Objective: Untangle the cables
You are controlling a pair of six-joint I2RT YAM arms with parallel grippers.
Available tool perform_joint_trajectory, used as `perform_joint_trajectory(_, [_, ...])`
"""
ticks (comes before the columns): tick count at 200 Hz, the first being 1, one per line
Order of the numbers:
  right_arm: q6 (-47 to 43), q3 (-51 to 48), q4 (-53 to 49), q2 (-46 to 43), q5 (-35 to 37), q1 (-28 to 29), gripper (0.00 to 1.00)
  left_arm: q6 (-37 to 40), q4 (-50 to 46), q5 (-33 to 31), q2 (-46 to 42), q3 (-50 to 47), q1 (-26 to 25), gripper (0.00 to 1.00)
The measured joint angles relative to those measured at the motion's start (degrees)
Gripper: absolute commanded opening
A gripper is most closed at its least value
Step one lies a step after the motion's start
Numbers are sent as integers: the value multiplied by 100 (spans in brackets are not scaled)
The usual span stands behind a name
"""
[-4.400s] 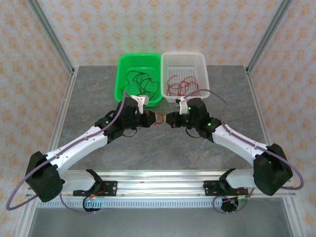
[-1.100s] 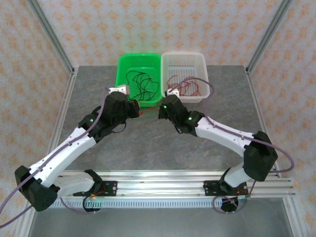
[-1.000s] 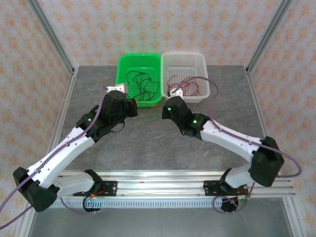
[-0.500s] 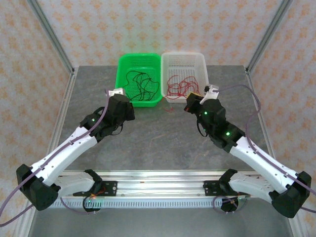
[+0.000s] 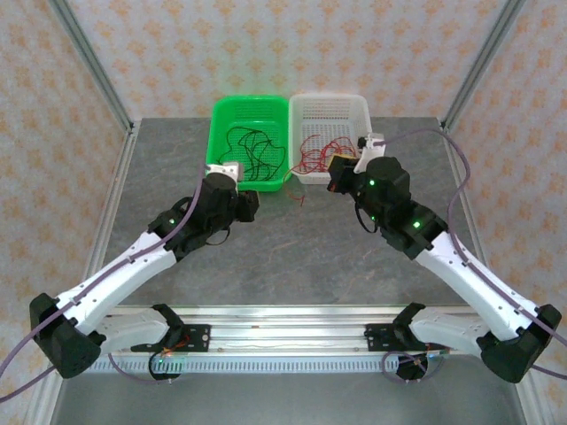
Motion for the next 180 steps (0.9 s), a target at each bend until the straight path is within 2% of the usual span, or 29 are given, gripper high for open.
perform_joint_trajectory(36, [-743,291,-734,186,-518,-11,0,181,177,96,-13,306,-551,20])
perform_joint_trajectory(67, [-1202,302,-1220,304,-1147,-11,0,310,560,254,7,446,-785,20])
perform_joint_trajectory(100, [-1759,297,-1478,284,-2013,-11,0,555,1027,573,227,444,-868,23])
perform_joint_trajectory(130, [-2304,197,-1609,50,-2723,-11,0,898,1331,968,417,431,-868,32])
perform_joint_trajectory(149, [-2592,192,-1672,-50,-2994,-11,0,1167,1495,1257,428,378,-870,37])
perform_joint_trajectory(180, [-2861,192,-1764,-55,-3182,-15,0,1471,1631,1491,424,275,-868,37])
